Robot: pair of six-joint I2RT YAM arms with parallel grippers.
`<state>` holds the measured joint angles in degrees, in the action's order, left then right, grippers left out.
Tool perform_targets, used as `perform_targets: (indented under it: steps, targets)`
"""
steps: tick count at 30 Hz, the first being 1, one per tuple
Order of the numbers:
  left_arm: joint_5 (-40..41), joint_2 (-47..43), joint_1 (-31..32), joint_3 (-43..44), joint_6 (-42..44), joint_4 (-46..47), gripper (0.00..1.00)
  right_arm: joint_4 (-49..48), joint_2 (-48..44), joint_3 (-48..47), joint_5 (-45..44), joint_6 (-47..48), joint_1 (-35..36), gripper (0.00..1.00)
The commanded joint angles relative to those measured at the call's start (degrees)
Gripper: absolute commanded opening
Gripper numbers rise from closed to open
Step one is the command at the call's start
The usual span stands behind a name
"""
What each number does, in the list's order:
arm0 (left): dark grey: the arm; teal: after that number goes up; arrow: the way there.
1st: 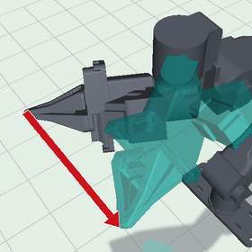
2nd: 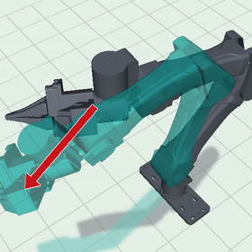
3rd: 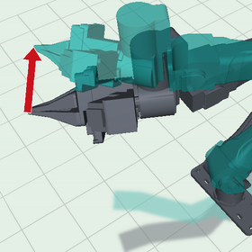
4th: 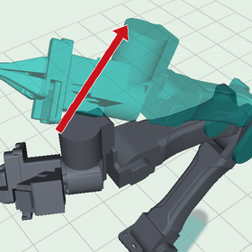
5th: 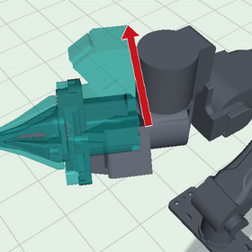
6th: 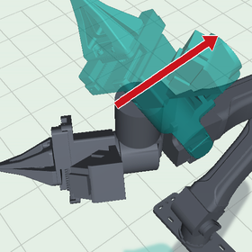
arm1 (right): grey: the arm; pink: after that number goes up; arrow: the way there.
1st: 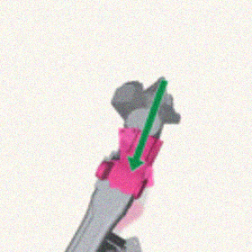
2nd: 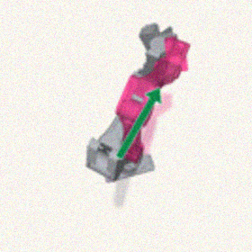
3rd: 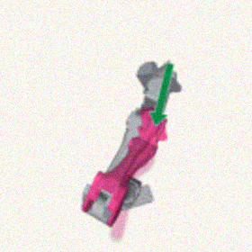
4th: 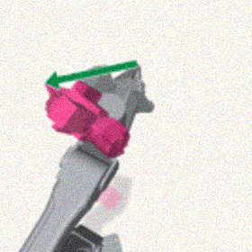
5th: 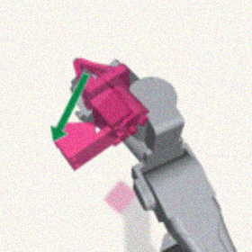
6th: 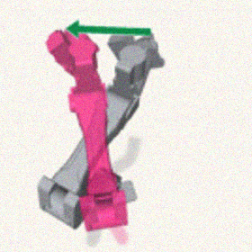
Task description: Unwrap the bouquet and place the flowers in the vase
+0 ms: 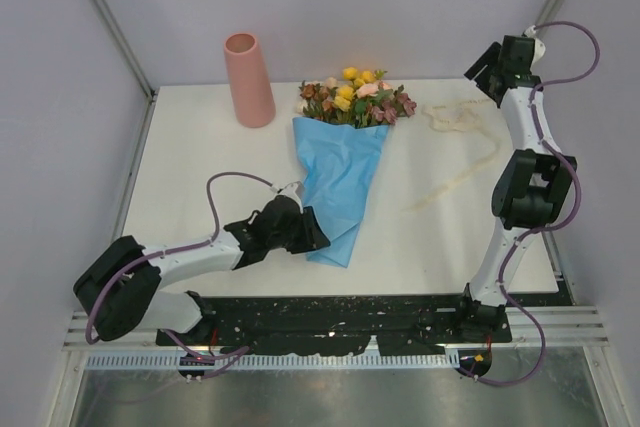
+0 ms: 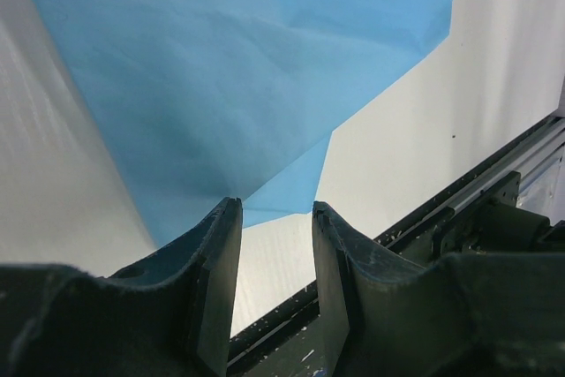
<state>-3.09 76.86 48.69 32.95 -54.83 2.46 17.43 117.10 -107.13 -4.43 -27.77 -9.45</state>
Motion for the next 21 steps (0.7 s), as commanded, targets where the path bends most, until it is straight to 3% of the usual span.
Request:
perform_targets:
  steps: [1, 4, 8, 13, 16, 21]
  targets:
    - [1.60, -3.03, 0.36, 0.80, 1.48, 0.62, 0.41, 24.45, -5.11, -4.15, -3.29, -6.15, 0.93, 0.76]
    - [1.86, -4.43, 0.36, 0.27, 1.56, 0.79, 0.41, 29.06, -10.03, 1.29, -5.33, -9.22, 1.72, 0.79]
    - [2.39, -6.02, 0.36, -0.78, 1.74, 0.88, 0.41, 28.98, -19.44, 16.41, -1.57, -15.90, 1.72, 0.73]
    - [2.57, -8.04, 0.36, -2.27, 1.74, 0.53, 0.42, 18.43, -29.55, 37.57, 6.45, -18.72, 1.98, 0.62]
    - [2.57, -9.53, 0.36, -3.33, 1.48, 0.35, 0.41, 16.86, -30.79, 41.82, 0.74, -20.39, 1.72, 0.64]
    - [5.02, -12.43, 0.36, -5.70, 0.78, 0.36, 0.42, 16.84, -24.56, 40.78, 0.03, -23.37, 1.54, 0.60]
